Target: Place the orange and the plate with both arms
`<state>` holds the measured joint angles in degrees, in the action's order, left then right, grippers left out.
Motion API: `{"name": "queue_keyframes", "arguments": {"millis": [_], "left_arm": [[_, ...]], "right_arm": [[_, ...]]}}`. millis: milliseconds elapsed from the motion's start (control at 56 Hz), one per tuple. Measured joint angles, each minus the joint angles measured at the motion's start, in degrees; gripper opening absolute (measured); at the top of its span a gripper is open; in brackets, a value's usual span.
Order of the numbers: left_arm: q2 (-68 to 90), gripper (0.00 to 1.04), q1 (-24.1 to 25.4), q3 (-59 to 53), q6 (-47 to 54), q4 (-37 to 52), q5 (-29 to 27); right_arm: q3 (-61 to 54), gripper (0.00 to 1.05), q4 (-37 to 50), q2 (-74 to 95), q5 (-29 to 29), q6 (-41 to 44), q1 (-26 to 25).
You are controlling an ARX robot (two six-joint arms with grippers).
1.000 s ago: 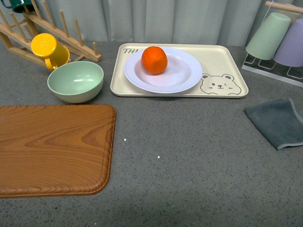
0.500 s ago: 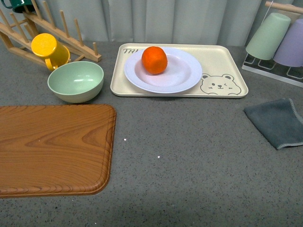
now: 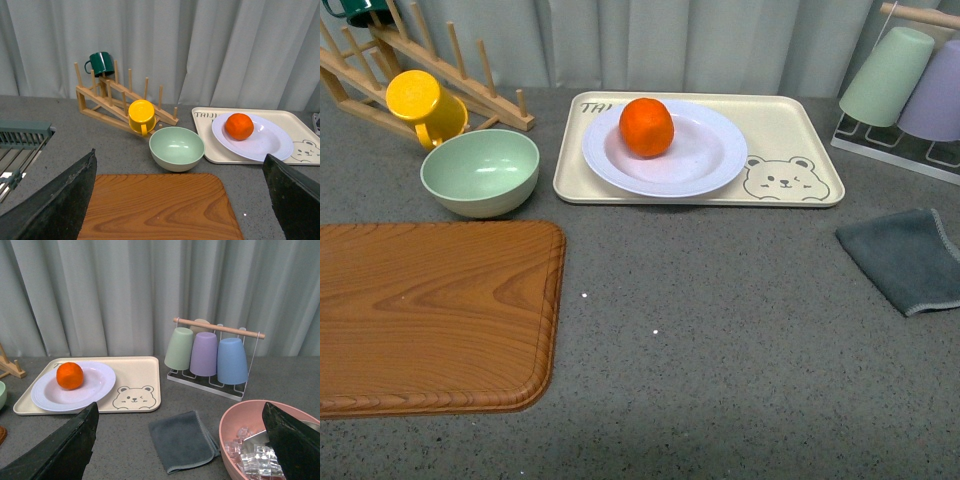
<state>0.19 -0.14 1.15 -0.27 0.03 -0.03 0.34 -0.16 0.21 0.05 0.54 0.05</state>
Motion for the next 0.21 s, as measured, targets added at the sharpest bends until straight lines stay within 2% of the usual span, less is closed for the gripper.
{"name": "queue_keyframes", "arguments": {"millis": [214], "left_arm": [[0.0, 0.98, 0.0, 0.0, 0.0, 0.0, 0.0]], "right_arm": [[0.0, 0.96, 0.0, 0.0, 0.0, 0.0, 0.0]]}}
